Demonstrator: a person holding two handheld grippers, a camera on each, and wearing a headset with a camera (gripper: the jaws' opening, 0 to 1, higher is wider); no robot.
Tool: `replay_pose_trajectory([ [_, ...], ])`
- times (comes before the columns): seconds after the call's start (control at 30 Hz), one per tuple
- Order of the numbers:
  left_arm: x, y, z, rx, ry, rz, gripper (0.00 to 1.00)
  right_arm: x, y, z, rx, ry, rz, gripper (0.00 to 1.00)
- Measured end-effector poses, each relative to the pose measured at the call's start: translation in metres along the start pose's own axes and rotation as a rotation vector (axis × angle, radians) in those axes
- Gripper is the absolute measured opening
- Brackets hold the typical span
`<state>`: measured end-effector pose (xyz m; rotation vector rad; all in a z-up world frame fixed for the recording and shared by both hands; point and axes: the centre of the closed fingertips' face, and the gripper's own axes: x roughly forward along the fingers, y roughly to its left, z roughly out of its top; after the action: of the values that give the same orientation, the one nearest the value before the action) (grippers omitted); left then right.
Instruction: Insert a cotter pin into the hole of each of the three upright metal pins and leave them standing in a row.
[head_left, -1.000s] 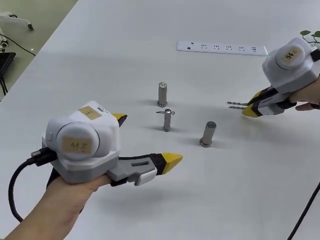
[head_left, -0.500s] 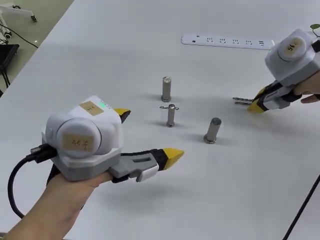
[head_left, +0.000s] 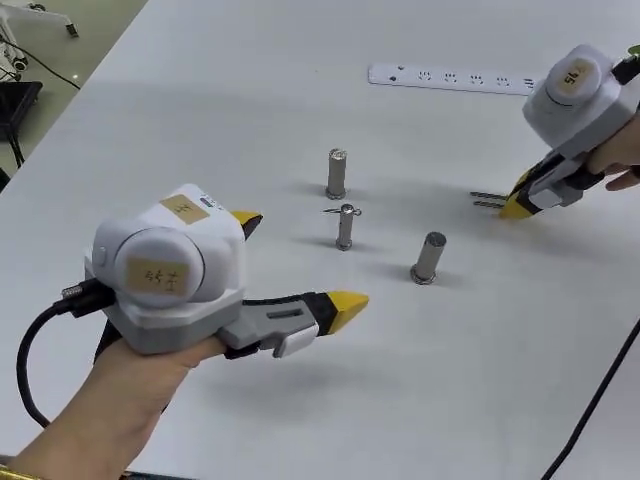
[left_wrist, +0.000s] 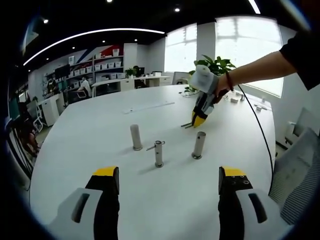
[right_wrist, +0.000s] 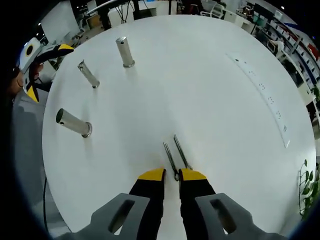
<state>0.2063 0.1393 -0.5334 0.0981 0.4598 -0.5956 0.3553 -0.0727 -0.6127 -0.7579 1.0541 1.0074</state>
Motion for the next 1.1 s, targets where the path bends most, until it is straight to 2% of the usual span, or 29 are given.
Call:
replay_pose_trajectory([
  [0.27, -0.001, 0.003, 0.001, -0.003, 0.001, 0.011, 0.8, 0.0, 0.006, 0.001, -0.072, 0.048, -0.037, 0.0],
  [0.47, -0.001, 0.002, 0.001, -0.001, 0.0, 0.006, 0.8, 0.0, 0.006, -0.001, -0.079, 0.066, -0.059, 0.0],
  [0.6, -0.001, 0.002, 0.0, -0.001, 0.001, 0.003, 0.79, -0.002, 0.011, -0.001, -0.059, 0.067, -0.049, 0.0],
  [0.73, -0.001, 0.0, -0.001, -0.022, 0.004, -0.001, 0.77, -0.003, 0.009, 0.0, -0.035, 0.036, -0.056, 0.0],
  [0.83, -0.001, 0.0, 0.0, -0.017, 0.003, -0.002, 0.76, -0.01, 0.012, 0.0, -0.014, 0.009, -0.061, 0.0],
  [0.9, 0.0, 0.0, 0.0, -0.022, 0.004, -0.005, 0.76, -0.016, 0.015, 0.002, -0.019, -0.021, -0.065, 0.0],
  [1.0, -0.001, 0.0, 0.001, -0.021, 0.002, -0.006, 0.74, -0.017, 0.014, -0.003, -0.019, -0.036, -0.07, 0.0],
  [1.1, -0.001, -0.001, 0.001, -0.016, 0.004, -0.012, 0.73, -0.025, 0.021, 0.0, -0.047, -0.06, -0.072, 0.0],
])
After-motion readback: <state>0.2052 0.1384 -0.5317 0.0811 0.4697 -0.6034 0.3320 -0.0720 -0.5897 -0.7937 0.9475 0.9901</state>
